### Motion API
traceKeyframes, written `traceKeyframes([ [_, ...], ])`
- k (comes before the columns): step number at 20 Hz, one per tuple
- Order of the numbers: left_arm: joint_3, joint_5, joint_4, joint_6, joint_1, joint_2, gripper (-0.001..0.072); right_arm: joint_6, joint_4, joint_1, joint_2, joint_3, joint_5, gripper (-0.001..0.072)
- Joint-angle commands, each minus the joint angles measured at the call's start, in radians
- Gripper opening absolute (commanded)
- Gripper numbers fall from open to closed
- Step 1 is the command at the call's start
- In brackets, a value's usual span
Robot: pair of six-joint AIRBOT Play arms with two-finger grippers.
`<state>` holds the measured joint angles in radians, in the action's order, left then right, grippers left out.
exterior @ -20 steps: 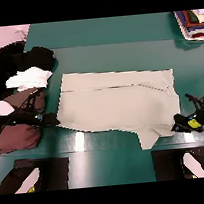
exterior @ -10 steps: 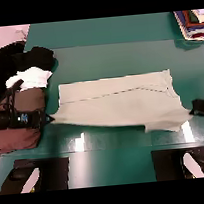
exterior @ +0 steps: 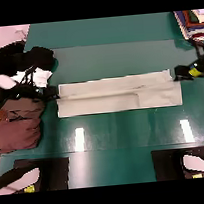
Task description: Fold the shirts.
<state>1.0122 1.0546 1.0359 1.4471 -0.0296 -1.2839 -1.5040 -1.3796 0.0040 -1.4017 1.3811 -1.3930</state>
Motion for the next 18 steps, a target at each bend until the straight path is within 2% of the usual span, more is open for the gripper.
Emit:
traceKeyframes([
  [1, 0.170, -0.051, -0.012, -0.016, -0.001, -0.216, 0.0022, 0.002, 0.000, 0.020, -0.185, 0.158, 0.029, 0.0011],
  [3, 0.212, -0.067, -0.019, -0.016, -0.001, -0.261, 0.0022, 0.002, 0.000, 0.020, -0.248, 0.214, 0.000, 0.0015],
  [4, 0.212, -0.085, -0.022, -0.016, -0.001, -0.268, 0.0026, 0.009, 0.008, 0.019, -0.267, 0.229, -0.002, 0.0126],
  [5, 0.213, -0.089, -0.022, -0.016, -0.001, -0.268, 0.0238, 0.017, 0.027, 0.015, -0.277, 0.236, 0.006, 0.0325],
  [6, 0.217, -0.080, -0.021, -0.015, -0.002, -0.268, 0.0586, 0.045, 0.057, 0.003, -0.279, 0.235, 0.006, 0.0388],
  [7, 0.230, -0.051, -0.018, -0.015, -0.006, -0.267, 0.0620, 0.071, 0.095, -0.012, -0.279, 0.235, -0.008, 0.0389],
  [8, 0.249, -0.012, -0.018, -0.016, -0.010, -0.267, 0.0495, 0.095, 0.135, -0.037, -0.278, 0.235, -0.037, 0.0389],
  [9, 0.272, 0.035, -0.019, -0.016, -0.015, -0.266, 0.0335, 0.112, 0.170, -0.070, -0.276, 0.232, -0.071, 0.0389],
  [11, 0.293, 0.091, -0.019, -0.035, -0.014, -0.253, 0.0104, 0.140, 0.231, -0.145, -0.248, 0.175, -0.089, 0.0389],
  [12, 0.293, 0.098, -0.020, -0.047, -0.012, -0.240, 0.0023, 0.149, 0.247, -0.187, -0.230, 0.129, -0.080, 0.0389],
  [13, 0.293, 0.096, -0.021, -0.048, -0.006, -0.231, 0.0022, 0.164, 0.263, -0.228, -0.216, 0.083, -0.067, 0.0417],
  [14, 0.292, 0.096, -0.024, -0.048, 0.000, -0.221, 0.0022, 0.170, 0.270, -0.273, -0.211, 0.037, -0.048, 0.0581],
  [15, 0.292, 0.097, -0.026, -0.047, 0.010, -0.215, 0.0022, 0.179, 0.288, -0.308, -0.217, 0.000, -0.039, 0.0638],
  [18, 0.292, 0.093, -0.029, -0.036, 0.066, -0.216, 0.0022, 0.257, 0.419, -0.391, -0.280, -0.068, -0.029, 0.0635],
])
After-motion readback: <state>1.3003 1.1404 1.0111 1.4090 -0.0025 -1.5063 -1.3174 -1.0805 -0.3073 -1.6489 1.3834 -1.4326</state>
